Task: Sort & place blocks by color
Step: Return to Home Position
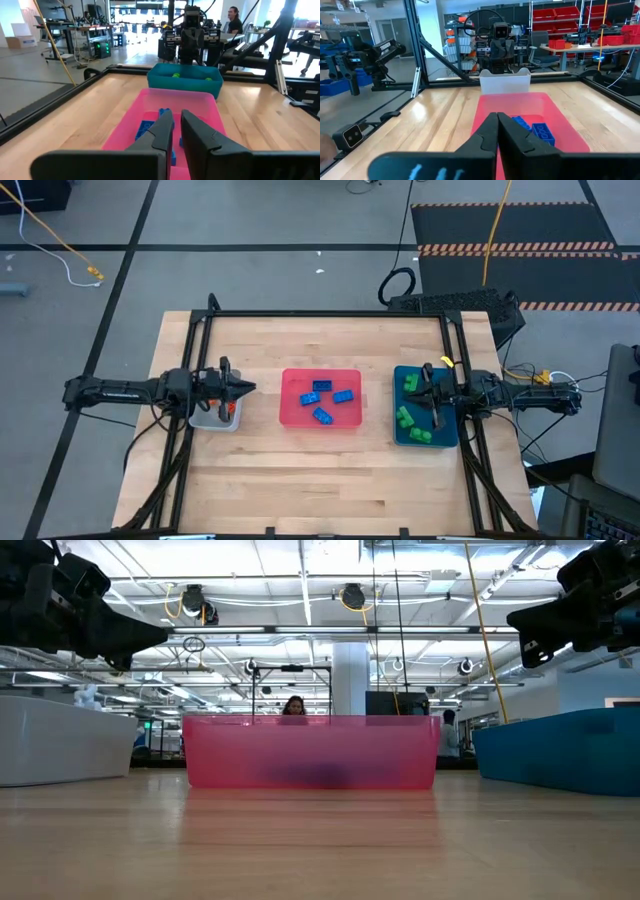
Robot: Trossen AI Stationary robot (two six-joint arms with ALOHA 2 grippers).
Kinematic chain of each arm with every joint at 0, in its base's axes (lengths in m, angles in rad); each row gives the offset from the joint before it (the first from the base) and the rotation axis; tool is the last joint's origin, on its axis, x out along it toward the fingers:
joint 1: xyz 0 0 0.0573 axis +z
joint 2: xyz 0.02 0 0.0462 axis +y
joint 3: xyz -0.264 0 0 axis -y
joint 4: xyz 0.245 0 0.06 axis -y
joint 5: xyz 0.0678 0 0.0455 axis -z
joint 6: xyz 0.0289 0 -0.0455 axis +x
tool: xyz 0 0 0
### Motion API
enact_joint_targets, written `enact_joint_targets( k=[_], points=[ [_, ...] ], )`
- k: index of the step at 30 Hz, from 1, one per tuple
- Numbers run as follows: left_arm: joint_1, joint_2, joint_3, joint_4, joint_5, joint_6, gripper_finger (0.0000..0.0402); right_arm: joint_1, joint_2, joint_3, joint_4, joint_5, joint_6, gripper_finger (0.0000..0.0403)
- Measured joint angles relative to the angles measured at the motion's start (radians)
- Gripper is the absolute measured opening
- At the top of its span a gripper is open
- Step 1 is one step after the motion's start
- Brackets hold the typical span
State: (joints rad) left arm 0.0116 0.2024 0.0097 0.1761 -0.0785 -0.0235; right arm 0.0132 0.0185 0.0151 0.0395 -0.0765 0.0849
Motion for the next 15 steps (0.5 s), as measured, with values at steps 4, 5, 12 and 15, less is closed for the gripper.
enact_joint_targets(
  k=[4, 5, 12, 15],
  points=[
    [0.000, 0.000, 0.000, 0.000, 0.000, 0.000, 0.0042, 0.000, 0.000, 0.000, 0.000, 0.000, 0.000, 0.0000],
    [0.000, 0.000, 0.000, 0.000, 0.000, 0.000, 0.0042, 0.000, 0.000, 0.000, 0.000, 0.000, 0.000, 0.0000],
    [0.000, 0.000, 0.000, 0.000, 0.000, 0.002, 0.0042, 0.000, 0.000, 0.000, -0.001, 0.000, 0.000, 0.0000],
    [0.000, 0.000, 0.000, 0.000, 0.000, 0.002, 0.0042, 0.000, 0.000, 0.000, -0.001, 0.000, 0.000, 0.0000]
  ],
)
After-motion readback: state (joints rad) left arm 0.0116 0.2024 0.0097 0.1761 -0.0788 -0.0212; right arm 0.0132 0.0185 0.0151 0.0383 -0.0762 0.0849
